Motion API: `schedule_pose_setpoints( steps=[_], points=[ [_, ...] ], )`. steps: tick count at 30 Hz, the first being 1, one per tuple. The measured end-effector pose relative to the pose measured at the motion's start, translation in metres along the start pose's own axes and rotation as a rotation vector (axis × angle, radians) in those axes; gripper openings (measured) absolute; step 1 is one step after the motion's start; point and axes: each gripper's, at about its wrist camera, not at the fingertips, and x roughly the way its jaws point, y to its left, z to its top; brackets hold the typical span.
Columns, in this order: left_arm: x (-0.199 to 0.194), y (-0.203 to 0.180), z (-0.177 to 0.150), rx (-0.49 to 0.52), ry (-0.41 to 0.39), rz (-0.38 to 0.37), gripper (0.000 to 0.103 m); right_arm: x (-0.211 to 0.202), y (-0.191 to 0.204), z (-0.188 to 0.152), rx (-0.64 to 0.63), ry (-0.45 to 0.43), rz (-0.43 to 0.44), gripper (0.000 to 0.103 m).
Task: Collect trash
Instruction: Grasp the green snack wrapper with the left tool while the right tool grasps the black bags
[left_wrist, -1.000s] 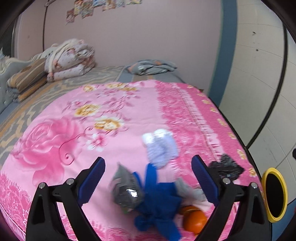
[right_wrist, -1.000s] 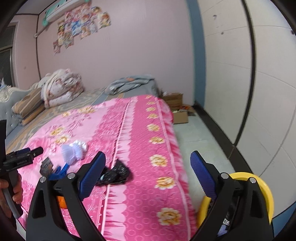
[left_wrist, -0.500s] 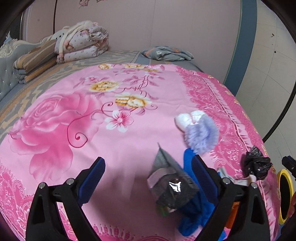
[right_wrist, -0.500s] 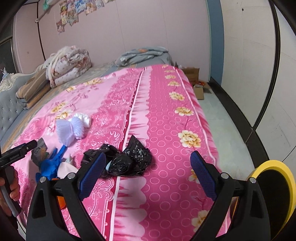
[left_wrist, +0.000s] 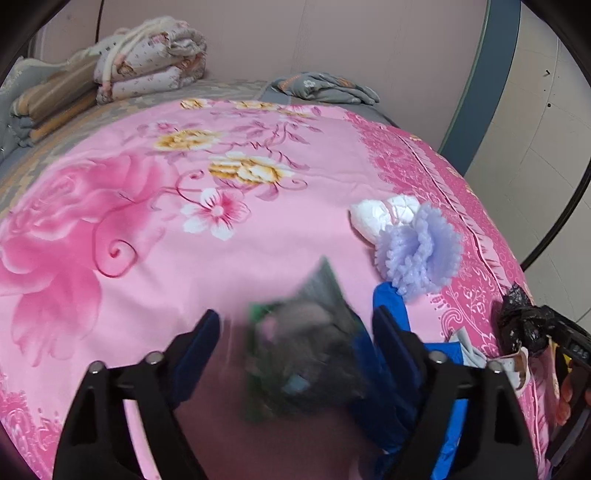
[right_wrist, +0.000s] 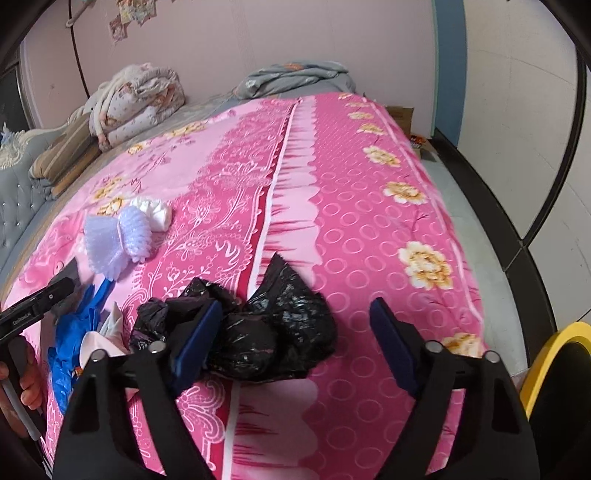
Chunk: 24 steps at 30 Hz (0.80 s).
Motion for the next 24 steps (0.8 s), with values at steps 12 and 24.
schedule_pose_setpoints(
  steps=[12,24],
  points=[
    [0.009,0.006,-0.004,-0.035,0.026,-0.049,0.031,0.010,0.012,-0.006,-0.030,0.039,0.046,0.022],
    [-0.006,0.006,0.002,-0.038,-0.008,-0.052,0.030,-0.004,0.011,-0.006,-0.020,0.019,0.043,0.016]
  ],
)
